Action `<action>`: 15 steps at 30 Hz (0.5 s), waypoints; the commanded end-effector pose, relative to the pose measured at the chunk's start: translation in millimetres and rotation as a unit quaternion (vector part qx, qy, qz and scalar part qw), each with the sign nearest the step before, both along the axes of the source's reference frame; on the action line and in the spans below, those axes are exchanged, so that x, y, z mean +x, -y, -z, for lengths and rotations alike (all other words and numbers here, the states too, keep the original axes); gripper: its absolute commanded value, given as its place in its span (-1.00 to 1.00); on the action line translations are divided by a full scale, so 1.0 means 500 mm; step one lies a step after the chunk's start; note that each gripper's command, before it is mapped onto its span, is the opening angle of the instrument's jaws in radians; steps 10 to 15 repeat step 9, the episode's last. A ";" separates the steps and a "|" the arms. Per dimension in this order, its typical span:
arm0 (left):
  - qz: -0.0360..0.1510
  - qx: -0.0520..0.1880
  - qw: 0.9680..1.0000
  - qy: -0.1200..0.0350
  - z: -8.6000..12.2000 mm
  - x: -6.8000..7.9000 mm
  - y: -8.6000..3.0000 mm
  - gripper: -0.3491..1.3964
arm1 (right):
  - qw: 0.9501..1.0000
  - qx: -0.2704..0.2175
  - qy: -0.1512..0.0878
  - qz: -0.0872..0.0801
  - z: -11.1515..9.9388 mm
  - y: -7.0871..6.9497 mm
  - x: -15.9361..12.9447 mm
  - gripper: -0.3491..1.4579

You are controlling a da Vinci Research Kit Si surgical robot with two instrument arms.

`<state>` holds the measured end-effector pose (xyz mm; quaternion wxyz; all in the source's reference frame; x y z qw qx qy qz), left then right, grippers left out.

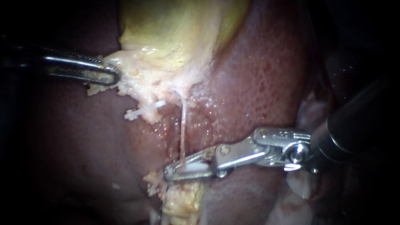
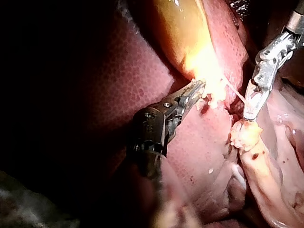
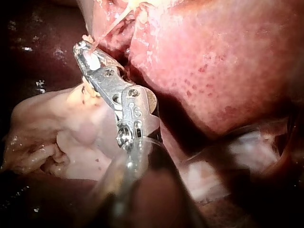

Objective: Clipping first clip right tube

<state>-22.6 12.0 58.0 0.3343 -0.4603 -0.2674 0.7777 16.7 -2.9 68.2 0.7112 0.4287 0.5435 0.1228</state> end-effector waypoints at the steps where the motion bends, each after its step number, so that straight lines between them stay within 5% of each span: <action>1: 0.000 0.000 1.000 0.000 0.0000 0.0000 0.0000 -1.00 | 1.000 0.000 0.000 0.000 -0.0001 0.0000 0.0000 -1.00; 15: -0.001 -0.003 1.000 0.000 -0.0002 0.0000 -0.0001 -1.00 | 1.000 0.003 0.001 0.000 -0.0002 0.0000 0.0000 -1.00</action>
